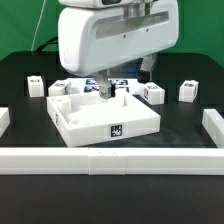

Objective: Assemble one leg

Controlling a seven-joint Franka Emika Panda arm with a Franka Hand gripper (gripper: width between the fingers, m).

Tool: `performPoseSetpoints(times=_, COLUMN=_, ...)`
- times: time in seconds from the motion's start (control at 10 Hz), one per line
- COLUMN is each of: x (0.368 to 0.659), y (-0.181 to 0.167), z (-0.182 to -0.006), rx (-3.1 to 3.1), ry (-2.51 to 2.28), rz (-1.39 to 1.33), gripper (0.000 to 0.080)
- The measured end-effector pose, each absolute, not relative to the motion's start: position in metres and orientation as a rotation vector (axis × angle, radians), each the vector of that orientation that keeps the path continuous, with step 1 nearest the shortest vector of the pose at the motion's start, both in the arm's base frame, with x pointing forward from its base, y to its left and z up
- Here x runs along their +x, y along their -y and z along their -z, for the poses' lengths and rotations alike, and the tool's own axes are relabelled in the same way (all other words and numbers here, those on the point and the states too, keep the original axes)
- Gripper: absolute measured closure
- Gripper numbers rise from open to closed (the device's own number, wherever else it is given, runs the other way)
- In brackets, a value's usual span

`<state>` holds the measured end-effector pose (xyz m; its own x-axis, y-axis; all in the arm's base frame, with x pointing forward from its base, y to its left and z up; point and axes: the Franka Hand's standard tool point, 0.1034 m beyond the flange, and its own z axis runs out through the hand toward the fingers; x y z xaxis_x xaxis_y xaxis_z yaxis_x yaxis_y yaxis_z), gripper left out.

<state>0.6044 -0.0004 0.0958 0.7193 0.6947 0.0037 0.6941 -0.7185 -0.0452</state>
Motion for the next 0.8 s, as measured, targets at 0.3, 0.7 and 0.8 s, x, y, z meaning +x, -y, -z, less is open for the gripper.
performPoseSetpoints(times=0.3, x=0.604, y=0.000, z=-0.096, rx=-2.872, ry=1.161, rz=-0.021, gripper=0.0150)
performPoseSetpoints(times=0.7, x=0.601, y=0.003, z=-0.092, rx=-2.840, ry=1.258, rz=0.009, gripper=0.0150)
performPoseSetpoints(times=0.8, x=0.591, y=0.009, z=-0.089, rx=-2.794, ry=1.367, rz=0.020, gripper=0.0150)
